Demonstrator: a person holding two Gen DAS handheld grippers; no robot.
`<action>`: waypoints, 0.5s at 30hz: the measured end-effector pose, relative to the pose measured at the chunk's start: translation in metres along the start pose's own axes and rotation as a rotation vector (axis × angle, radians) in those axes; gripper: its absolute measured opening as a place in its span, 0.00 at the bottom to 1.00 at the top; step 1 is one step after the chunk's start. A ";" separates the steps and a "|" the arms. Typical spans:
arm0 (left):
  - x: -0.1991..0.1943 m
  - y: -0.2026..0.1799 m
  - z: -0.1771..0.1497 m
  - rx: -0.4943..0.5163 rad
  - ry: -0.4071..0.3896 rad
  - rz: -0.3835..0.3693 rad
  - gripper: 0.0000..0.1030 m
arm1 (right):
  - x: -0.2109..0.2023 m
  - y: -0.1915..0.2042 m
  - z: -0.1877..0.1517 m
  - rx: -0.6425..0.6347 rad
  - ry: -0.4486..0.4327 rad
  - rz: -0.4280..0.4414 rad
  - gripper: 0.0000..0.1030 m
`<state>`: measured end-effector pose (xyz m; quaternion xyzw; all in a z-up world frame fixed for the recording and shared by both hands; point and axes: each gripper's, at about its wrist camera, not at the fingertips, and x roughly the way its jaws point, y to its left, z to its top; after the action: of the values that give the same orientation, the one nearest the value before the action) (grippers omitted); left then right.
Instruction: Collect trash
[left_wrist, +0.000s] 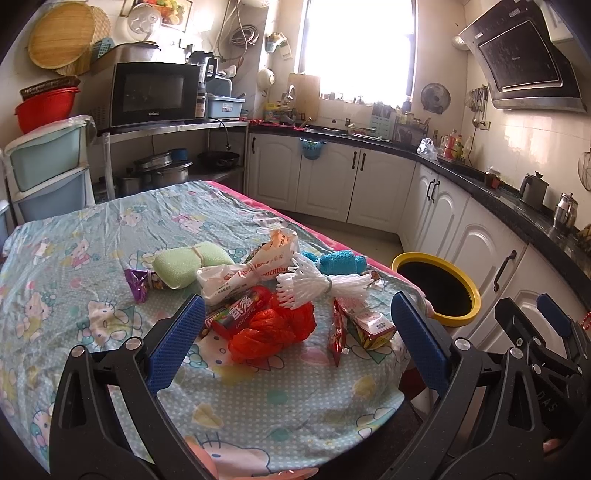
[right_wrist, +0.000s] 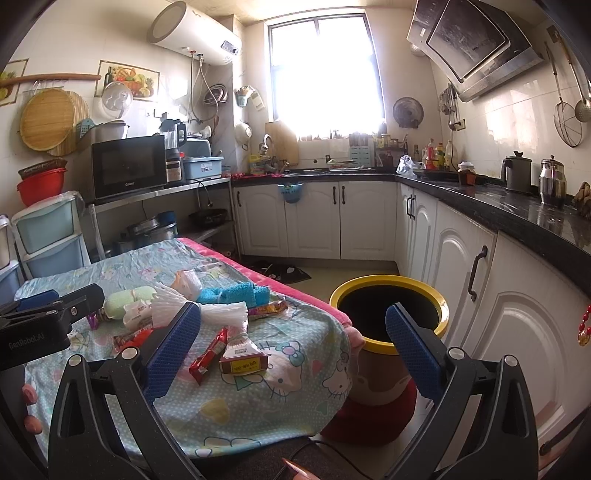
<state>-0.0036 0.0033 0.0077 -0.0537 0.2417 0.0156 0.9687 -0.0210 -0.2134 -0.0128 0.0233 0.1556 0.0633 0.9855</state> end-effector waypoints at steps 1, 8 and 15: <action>0.000 0.000 0.000 0.000 -0.001 0.001 0.90 | 0.000 0.000 0.000 0.000 0.000 0.001 0.94; 0.000 0.000 0.000 0.000 -0.002 0.001 0.90 | 0.000 0.000 0.000 0.000 0.000 0.000 0.94; -0.001 0.000 0.000 0.002 -0.006 0.004 0.90 | 0.001 -0.002 0.002 0.000 0.002 0.001 0.94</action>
<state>-0.0042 0.0031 0.0084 -0.0525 0.2391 0.0174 0.9694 -0.0187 -0.2153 -0.0112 0.0235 0.1566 0.0639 0.9853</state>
